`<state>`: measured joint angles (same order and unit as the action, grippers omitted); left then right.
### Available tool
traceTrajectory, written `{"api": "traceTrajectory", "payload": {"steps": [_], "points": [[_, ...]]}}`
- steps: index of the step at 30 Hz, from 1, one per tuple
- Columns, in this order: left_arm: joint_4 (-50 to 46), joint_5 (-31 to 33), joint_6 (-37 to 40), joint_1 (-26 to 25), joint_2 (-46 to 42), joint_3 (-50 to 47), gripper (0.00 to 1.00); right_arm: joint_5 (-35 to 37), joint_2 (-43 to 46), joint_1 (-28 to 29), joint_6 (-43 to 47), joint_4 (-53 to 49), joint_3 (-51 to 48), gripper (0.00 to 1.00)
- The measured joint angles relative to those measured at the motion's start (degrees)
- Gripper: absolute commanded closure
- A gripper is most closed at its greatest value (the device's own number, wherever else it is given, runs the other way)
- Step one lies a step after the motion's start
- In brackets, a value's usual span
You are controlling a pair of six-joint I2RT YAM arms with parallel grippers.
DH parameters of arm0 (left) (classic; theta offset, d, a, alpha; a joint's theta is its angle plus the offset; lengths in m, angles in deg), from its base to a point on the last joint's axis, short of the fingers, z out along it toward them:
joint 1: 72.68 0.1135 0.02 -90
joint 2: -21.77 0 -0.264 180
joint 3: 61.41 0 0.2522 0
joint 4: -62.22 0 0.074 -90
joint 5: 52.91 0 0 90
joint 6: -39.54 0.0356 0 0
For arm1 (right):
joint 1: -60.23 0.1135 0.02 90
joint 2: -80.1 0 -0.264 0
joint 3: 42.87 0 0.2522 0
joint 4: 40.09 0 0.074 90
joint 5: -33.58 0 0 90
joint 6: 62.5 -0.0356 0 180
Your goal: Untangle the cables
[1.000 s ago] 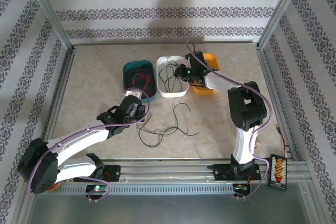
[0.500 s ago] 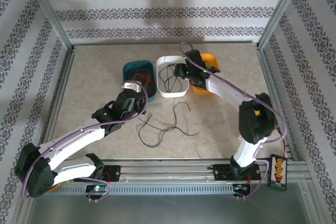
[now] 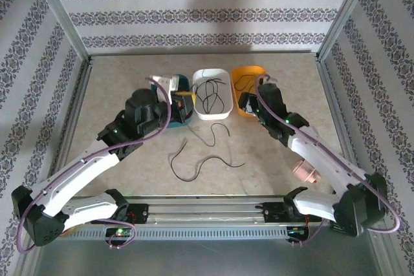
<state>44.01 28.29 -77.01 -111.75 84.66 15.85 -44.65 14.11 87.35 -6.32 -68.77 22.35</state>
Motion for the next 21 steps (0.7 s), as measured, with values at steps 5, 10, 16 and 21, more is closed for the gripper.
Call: {"api": "traceTrajectory", "payload": {"steps": [5,10,16,21], "points": [[3.2,-3.1,5.2,0.0,9.1,19.5,1.00,0.9,7.4,-0.1,0.0,-1.3,-4.8,0.42],[5.6,-2.7,11.4,0.1,20.7,37.4,1.00,1.1,12.2,-0.7,-0.3,-2.7,-7.6,0.42],[6.7,0.3,17.6,1.0,32.5,46.2,1.00,0.8,14.3,-0.7,-0.3,-4.0,-8.7,0.42],[6.8,5.0,20.1,2.6,38.7,42.7,1.00,-0.2,15.6,-0.7,-0.2,-5.4,-8.7,0.42]]}}
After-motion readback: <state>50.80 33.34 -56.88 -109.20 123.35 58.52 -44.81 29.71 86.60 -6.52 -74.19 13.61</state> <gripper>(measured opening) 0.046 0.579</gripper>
